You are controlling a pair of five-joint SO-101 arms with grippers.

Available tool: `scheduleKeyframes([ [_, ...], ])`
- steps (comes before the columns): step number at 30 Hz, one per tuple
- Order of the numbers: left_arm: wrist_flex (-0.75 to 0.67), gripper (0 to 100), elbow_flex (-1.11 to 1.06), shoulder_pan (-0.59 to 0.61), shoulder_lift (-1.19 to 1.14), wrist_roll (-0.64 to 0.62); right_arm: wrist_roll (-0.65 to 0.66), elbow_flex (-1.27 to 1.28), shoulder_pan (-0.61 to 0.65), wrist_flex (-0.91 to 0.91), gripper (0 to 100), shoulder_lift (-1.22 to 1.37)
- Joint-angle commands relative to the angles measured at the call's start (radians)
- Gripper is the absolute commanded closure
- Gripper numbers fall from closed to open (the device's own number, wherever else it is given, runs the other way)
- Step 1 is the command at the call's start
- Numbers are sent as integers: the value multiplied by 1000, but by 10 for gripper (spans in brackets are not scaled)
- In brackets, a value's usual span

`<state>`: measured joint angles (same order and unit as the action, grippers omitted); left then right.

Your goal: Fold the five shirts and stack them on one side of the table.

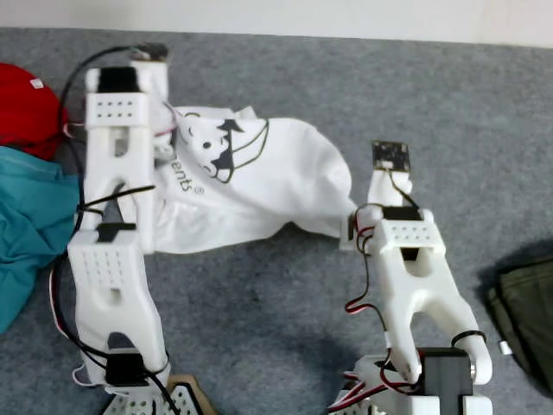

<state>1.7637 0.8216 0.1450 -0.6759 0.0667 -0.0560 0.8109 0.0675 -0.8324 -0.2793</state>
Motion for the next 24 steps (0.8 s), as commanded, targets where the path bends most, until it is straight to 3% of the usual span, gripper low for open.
scheduleKeyframes([
  [1, 11, 977, -271, -64, 245, 5, 14, -2, 4, 8, 821, -38],
  [6, -95, 976, -621, -45, 378, -25, 14, -2, 1, 8, 821, -38],
  [13, -439, 976, -1015, -47, 538, -2, 15, -2, 1, 8, 821, -38],
  [19, -825, 976, -1279, -42, 705, -3, 15, -2, 1, 8, 821, -38],
  [24, -1102, 976, -1489, -41, 794, -69, 15, -2, 1, 8, 821, -38],
])
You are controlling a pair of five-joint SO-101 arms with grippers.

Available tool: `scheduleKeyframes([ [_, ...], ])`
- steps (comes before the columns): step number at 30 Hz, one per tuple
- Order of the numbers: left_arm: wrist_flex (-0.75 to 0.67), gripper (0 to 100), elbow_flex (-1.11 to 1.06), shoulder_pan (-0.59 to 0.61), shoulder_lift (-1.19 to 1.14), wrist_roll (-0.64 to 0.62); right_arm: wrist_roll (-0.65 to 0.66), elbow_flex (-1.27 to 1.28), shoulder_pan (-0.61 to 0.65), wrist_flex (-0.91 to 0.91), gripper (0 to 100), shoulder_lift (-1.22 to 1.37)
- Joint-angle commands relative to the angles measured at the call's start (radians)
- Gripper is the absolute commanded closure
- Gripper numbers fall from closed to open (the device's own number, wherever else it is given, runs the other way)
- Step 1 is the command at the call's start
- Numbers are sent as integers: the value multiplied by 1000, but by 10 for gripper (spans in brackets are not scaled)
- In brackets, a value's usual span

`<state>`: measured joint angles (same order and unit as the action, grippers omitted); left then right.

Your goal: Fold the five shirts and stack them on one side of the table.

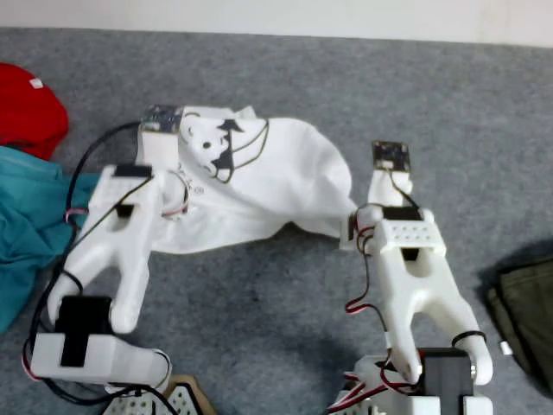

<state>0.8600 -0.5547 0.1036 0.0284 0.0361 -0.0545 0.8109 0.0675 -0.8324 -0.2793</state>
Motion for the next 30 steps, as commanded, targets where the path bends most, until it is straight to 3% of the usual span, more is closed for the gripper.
scheduleKeyframes([
  [1, -195, 976, -116, 1, 96, -38, 14, -2, 1, 8, 821, -38],
  [9, -187, 963, -114, 13, 96, -40, 14, -2, 1, 8, 821, -38],
  [16, -184, 716, -133, 47, 96, -41, 14, -2, 1, 8, 821, -38],
  [30, -219, 716, -101, 73, -5, -38, 14, -2, 1, 8, 821, -38],
])
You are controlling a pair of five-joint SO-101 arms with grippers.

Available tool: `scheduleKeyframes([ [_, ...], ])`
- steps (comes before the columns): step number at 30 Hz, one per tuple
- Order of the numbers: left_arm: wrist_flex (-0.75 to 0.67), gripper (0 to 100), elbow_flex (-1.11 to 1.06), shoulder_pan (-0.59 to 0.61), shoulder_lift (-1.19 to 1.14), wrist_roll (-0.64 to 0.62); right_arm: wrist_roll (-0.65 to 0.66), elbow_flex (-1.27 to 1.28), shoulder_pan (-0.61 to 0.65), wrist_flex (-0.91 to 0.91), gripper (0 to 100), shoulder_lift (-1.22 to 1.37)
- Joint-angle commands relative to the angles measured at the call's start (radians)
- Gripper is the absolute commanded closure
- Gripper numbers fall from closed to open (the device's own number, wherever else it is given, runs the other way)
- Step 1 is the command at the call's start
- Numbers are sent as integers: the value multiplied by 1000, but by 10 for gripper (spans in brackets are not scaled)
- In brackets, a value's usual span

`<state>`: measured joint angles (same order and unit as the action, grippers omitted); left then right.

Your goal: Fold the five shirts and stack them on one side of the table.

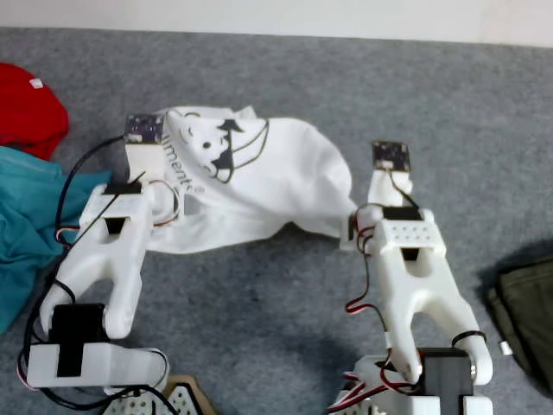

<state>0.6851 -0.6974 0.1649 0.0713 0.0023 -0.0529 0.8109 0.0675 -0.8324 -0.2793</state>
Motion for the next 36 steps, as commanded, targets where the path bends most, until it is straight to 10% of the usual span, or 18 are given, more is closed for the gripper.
scheduleKeyframes([
  [1, -52, 716, 58, 12, -81, -5, 12, -2, 1, 8, 821, -38],
  [16, -55, 932, 171, 12, -188, -5, 12, -2, 1, 8, 821, -38],
  [36, 144, 909, 165, -31, -13, -5, 12, -2, 1, 8, 821, -33],
])
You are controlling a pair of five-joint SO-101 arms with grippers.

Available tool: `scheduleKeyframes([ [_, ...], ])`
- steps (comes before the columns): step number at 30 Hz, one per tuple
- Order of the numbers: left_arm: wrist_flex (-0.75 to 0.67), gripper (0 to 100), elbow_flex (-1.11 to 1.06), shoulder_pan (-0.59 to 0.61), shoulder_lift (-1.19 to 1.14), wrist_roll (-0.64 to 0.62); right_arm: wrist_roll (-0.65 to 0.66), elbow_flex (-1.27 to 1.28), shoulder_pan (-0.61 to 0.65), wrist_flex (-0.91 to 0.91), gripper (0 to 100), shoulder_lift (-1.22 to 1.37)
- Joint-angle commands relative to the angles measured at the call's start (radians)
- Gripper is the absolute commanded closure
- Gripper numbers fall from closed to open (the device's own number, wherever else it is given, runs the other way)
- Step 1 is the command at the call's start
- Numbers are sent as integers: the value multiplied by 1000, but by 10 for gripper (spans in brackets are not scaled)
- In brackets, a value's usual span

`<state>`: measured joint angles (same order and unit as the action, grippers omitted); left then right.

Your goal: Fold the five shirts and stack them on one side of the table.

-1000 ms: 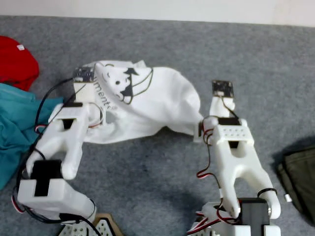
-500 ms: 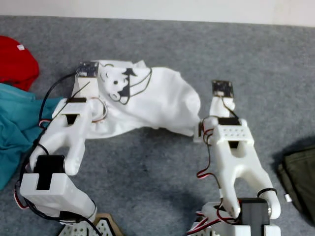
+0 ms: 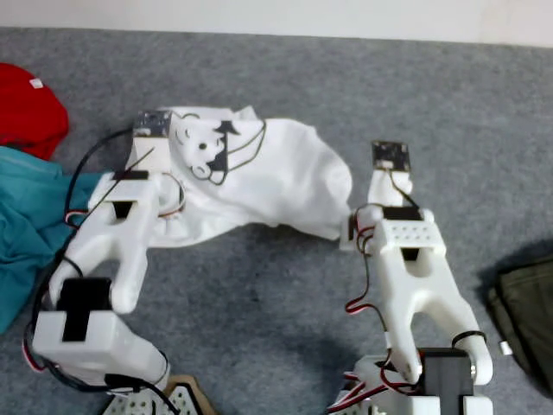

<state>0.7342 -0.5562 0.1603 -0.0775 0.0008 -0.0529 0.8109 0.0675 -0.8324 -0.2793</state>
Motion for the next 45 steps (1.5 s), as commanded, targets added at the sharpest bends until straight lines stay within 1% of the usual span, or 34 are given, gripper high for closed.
scheduleKeyframes([
  [1, 112, 891, 24, -36, 160, -5, 12, -2, 1, 8, 821, -33],
  [4, 121, 860, 1, -45, 176, -6, 12, -2, 1, 8, 821, -35],
  [10, 61, 860, -74, -39, 182, -6, 12, -2, 1, 8, 821, -38],
  [19, 61, 861, -90, -39, 183, -6, 12, -2, 1, 8, 821, -38],
  [21, 58, 893, -90, -39, 177, -6, 12, -2, 1, 8, 821, -38],
  [24, 37, 995, -87, -39, 176, -5, 12, -2, 1, 8, 821, -38],
  [28, -12, 994, -111, -39, 176, -5, 12, -2, 1, 8, 821, -38],
  [33, -14, 995, -110, -45, 191, -8, 12, -2, 1, 8, 821, -38],
  [35, 32, 995, -110, -47, 234, -8, 12, -2, 1, 8, 821, -38],
  [38, 144, 995, -114, -47, 351, -8, 12, -2, 1, 8, 821, -38],
  [41, 281, 995, -128, -42, 507, -8, 11, -2, 1, 10, 821, -33],
  [45, 416, 995, -163, -8, 750, -8, 8, -2, -1, 10, 821, -31],
])
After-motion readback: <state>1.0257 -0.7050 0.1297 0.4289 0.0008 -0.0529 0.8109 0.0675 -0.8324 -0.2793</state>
